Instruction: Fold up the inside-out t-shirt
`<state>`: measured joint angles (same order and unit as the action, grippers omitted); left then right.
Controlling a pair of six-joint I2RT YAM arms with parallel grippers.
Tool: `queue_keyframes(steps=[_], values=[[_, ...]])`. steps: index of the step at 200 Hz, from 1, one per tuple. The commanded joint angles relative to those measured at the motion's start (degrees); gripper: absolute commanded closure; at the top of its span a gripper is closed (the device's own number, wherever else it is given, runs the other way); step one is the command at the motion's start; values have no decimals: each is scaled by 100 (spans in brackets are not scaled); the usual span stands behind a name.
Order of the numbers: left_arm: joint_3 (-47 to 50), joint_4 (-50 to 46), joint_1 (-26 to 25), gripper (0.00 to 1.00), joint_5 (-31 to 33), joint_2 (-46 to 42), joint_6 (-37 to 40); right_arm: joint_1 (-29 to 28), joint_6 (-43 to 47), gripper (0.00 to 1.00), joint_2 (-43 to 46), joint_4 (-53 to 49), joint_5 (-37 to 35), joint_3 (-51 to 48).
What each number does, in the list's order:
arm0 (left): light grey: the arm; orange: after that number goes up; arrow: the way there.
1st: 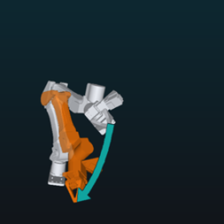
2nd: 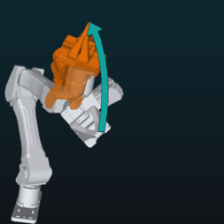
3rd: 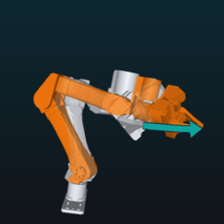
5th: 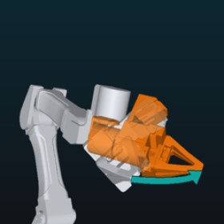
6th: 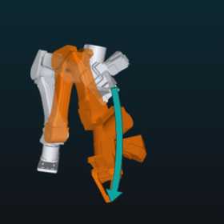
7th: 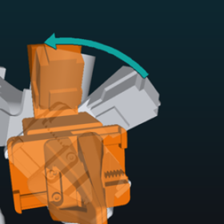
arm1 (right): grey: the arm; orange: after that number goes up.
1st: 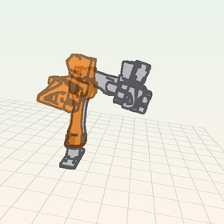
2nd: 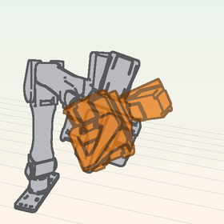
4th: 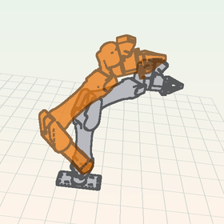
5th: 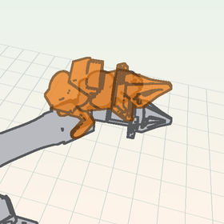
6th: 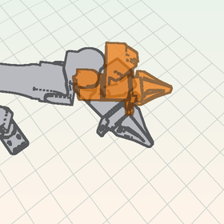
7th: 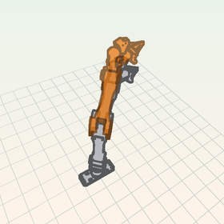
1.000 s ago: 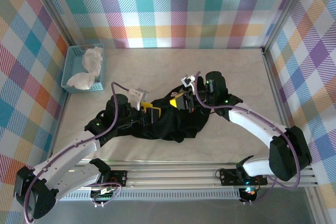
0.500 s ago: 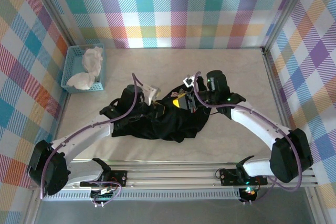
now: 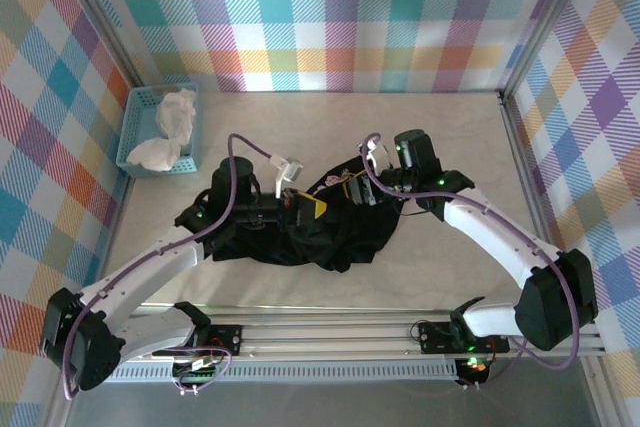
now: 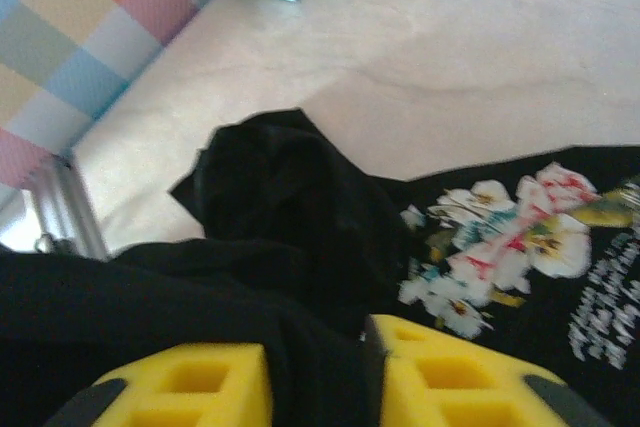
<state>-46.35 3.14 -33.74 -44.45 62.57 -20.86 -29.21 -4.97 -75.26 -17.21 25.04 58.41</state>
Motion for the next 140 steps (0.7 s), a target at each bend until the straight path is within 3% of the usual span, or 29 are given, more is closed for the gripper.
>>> queue_keyframes(steps=[1,54,91,140], values=[[85,384,133,100,6,-156,-316,31,110,64,394,-482,-420,16],[196,627,419,100,121,-255,-690,-56,169,54,1391,-111,665,-677],[176,550,456,100,188,-287,-735,-323,-32,53,1374,169,613,-808],[66,311,478,100,340,-261,-826,-1194,203,65,1452,648,493,-1115]])
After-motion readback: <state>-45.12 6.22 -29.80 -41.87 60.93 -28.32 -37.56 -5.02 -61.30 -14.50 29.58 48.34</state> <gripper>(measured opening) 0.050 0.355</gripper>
